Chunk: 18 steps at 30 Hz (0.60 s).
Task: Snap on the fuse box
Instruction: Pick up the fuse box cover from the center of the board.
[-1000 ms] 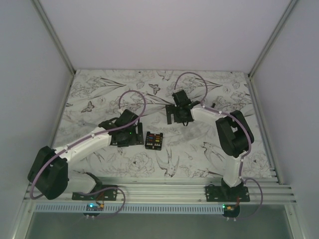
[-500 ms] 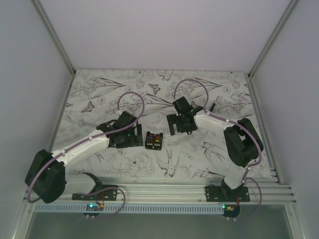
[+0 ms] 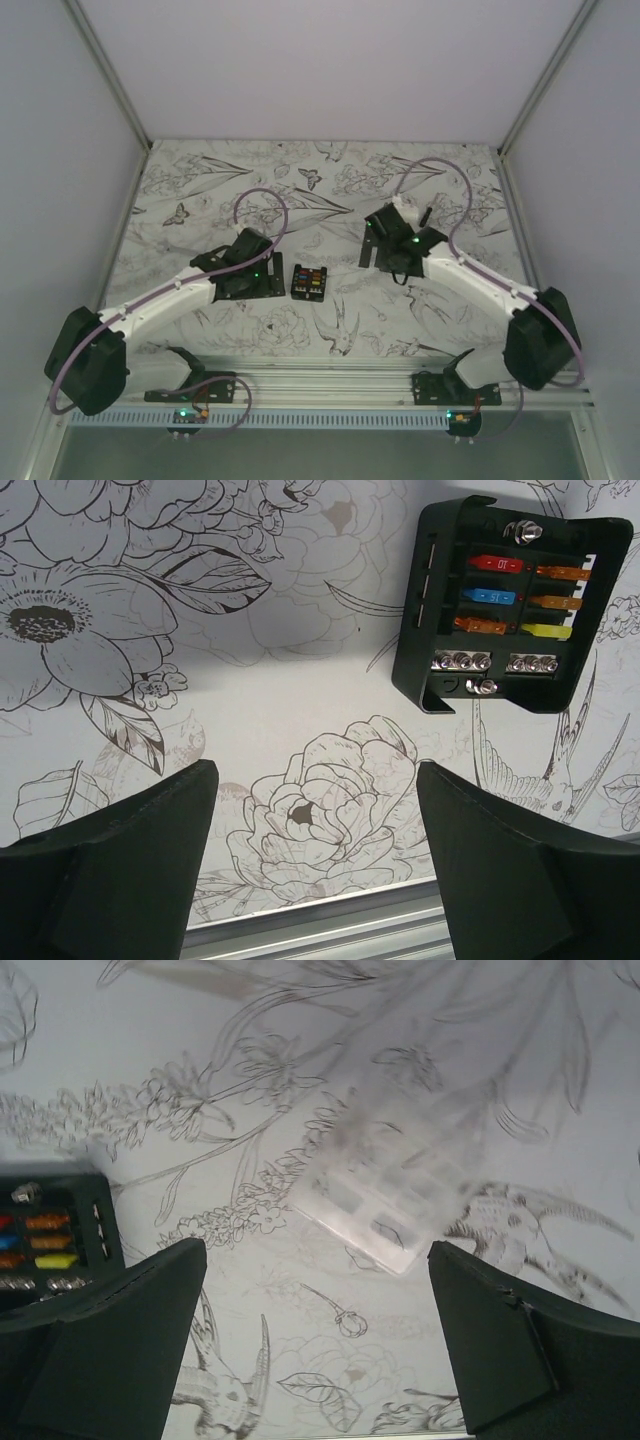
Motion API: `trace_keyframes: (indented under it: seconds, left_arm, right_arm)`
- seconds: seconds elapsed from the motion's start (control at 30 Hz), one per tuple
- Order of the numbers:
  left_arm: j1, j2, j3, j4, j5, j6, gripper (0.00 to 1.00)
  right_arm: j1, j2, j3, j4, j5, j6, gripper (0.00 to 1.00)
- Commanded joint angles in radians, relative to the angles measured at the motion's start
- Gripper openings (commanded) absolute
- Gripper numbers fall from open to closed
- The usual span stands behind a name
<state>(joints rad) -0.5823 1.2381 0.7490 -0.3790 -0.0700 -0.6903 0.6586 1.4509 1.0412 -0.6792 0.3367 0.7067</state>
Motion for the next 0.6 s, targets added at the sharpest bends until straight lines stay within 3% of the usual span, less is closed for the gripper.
trace_keyframes:
  seconds: [0.0,0.3,0.57]
  left_arm:
    - [0.007,-0.027,-0.028,0.017,-0.021,0.023,0.84]
    - [-0.002,-0.065,-0.048,0.021,-0.029,0.027,0.85]
    - [-0.008,-0.069,-0.052,0.022,-0.034,0.03,0.86]
  right_arm:
    - [-0.004,-0.105,-0.079,-0.056,0.14,0.327,1.0]
    - [-0.012,-0.058,-0.109,-0.09,0.237,0.561,1.0]
    - [-0.043,0.096,-0.055,-0.058,0.229,0.55,1.0]
